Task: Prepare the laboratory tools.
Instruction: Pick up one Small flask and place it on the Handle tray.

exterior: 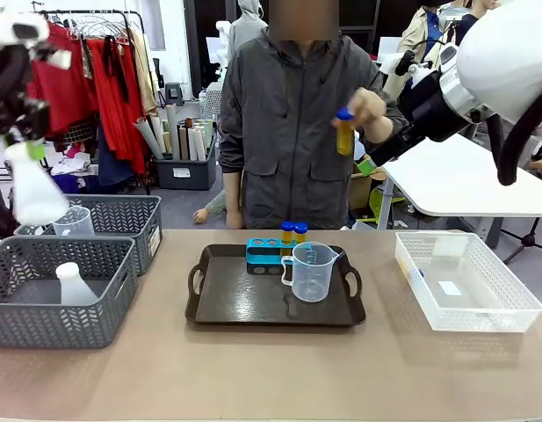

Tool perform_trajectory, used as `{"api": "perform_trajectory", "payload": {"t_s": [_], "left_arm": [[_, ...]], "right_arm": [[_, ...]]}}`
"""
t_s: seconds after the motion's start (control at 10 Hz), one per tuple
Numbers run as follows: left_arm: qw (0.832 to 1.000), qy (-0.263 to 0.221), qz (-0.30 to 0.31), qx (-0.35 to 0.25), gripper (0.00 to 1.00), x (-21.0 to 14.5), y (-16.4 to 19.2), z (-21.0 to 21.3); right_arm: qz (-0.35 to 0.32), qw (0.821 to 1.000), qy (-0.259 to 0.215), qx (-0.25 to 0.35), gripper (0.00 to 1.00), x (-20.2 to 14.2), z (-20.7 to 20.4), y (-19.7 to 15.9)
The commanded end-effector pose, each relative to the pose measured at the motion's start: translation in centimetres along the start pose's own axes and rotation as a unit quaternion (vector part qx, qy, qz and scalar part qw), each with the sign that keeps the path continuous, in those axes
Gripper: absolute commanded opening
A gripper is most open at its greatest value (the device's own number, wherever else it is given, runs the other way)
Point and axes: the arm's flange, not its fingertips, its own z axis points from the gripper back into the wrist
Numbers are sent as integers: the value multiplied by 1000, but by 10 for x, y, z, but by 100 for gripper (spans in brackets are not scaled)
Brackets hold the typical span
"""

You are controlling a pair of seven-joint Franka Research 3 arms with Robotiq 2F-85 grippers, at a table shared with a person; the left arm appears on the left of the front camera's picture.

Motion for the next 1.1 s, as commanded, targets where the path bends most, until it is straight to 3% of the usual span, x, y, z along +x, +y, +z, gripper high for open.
{"api": "perform_trajectory", "payload": {"t_s": [0.0,0.3,0.6,0.7,1.0], "left_arm": [[999,-15,-50,1,0,28,-27,32],[992,-26,-121,23,0,42,-78,77],[981,-25,-193,13,0,66,-124,92],[989,-30,-144,13,0,46,-111,82],[989,-30,-144,13,0,46,-111,82]], "right_arm": [[-10,1000,-1,3,100,2,2,1],[-10,1000,-1,3,100,2,2,1],[-10,1000,-1,3,100,2,2,1],[-10,1000,-1,3,100,2,2,1],[-10,1000,-1,3,100,2,2,1]]}}
